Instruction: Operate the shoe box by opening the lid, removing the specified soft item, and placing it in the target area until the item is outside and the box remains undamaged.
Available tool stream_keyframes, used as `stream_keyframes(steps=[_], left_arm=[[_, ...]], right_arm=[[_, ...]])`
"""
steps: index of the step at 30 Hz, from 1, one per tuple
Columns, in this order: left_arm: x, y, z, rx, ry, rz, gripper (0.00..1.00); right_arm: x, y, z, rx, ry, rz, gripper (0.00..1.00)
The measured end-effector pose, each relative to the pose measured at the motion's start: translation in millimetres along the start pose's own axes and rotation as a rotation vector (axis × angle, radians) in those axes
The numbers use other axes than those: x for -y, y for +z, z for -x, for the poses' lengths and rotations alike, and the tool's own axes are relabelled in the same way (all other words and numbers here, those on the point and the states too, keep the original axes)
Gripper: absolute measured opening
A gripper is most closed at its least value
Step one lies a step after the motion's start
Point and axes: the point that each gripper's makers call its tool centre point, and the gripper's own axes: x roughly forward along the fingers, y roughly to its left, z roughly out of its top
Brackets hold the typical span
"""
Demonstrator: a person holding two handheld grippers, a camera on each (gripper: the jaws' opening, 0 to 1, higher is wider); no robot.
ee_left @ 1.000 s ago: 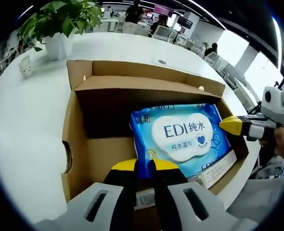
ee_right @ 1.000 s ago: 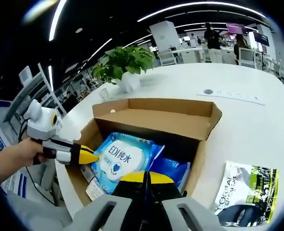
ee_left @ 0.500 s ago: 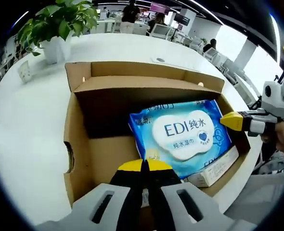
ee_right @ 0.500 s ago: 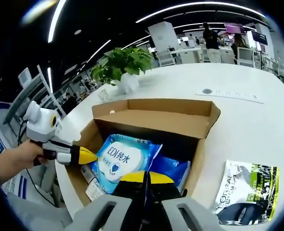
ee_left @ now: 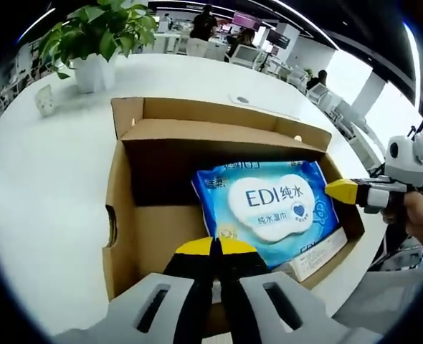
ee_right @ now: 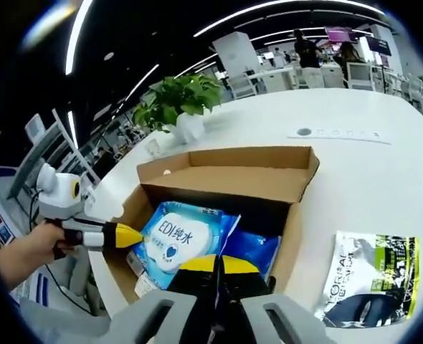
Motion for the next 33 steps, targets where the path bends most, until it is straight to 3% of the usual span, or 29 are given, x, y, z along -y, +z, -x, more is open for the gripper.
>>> stream_keyframes(steps=[8,14,17,20,33], left_arm=[[0.2,-2.6,-0.1,-0.009,0.023,-0.049,0.00],[0.6,-2.7,0.8,-0.008,0.023,-0.055,0.00],[1.6,-2.4,1.6,-0.005,0.021,-0.059,0.00],[2.9,-2.0,2.9,-0.002,0.021,-0.060,0.00],[8.2,7.1,11.4,0.051,0.013,-0.048,0.00]], right_arm=[[-3.6,-0.9,0.1,-0.001,0.031,-0.006,0.00],[-12.2,-1.9,-1.9,-0.013,0.067,0.001,0.10],[-12.1,-3.0,-1.4,-0.019,0.067,0.015,0.09],[-9.5,-5.3,-0.7,-0.025,0.058,0.032,0.00],[-12.0,-3.4,-0.6,-0.002,0.065,-0.001,0.00]])
